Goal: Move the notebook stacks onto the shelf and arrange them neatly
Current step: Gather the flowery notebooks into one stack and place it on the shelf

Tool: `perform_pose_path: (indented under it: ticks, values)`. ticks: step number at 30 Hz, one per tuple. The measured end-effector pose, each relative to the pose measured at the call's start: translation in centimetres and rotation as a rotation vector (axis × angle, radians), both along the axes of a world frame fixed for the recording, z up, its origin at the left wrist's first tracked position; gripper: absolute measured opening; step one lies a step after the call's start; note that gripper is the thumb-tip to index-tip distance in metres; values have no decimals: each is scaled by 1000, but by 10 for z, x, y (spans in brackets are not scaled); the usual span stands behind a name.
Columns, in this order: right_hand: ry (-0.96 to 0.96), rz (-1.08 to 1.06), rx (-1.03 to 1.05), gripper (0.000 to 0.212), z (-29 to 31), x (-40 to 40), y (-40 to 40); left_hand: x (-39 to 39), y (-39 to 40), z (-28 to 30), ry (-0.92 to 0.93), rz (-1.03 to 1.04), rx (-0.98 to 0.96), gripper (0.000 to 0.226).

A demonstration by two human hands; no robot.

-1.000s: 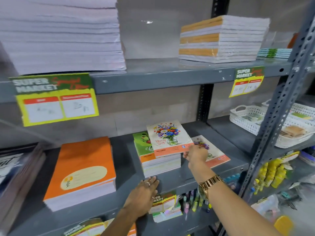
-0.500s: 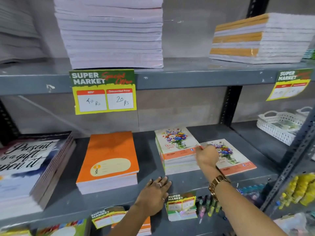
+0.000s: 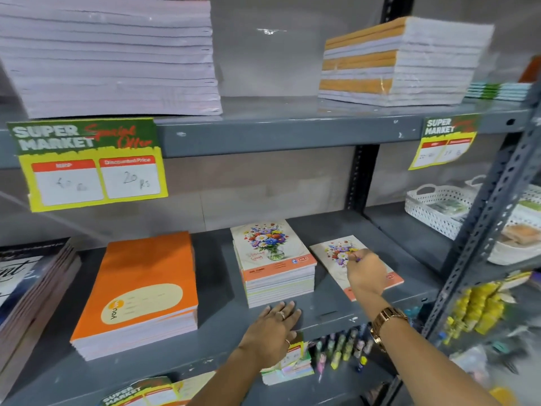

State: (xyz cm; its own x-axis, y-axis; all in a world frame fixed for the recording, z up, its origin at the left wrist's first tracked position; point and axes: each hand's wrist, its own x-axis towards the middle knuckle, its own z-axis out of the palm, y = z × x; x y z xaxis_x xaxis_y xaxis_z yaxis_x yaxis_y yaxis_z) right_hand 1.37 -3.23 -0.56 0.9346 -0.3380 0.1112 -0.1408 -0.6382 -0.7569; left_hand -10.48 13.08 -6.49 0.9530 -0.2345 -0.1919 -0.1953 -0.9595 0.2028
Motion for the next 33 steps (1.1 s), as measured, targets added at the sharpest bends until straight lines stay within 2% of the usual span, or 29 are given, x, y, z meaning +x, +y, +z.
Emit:
perform_pose_path:
  ticks: [5,9,12,16,20,26,31,33]
  values:
    - [65,7,-85,24,-7,10,-34,26,-24,-3,-7,-36,-15,55]
    - [119,99,-298,26,-15,22,-51,45,-43,-2,-18,-77,-39,55]
    - [256,110,-395,46,-21,35,-62,56,-57,-1,-19,-105,-40,55]
    - [451,117,-458,89,-31,49,-72,67,-68,-1,-25,-107,-46,56]
    - [495,139,-528,99,-29,61,-76,71,-74,-7,-61,-101,-6,57]
    - [527,106,-513,87,-23,67,-77,70,-73,-11,-64,-114,24,57]
    - [371,39,-267,68,-12,62,-70,69,-71,-12,-46,-129,15,58]
    - [253,11,-266,57,-5,56,-63,65,-70,-10,-29,-142,29,58]
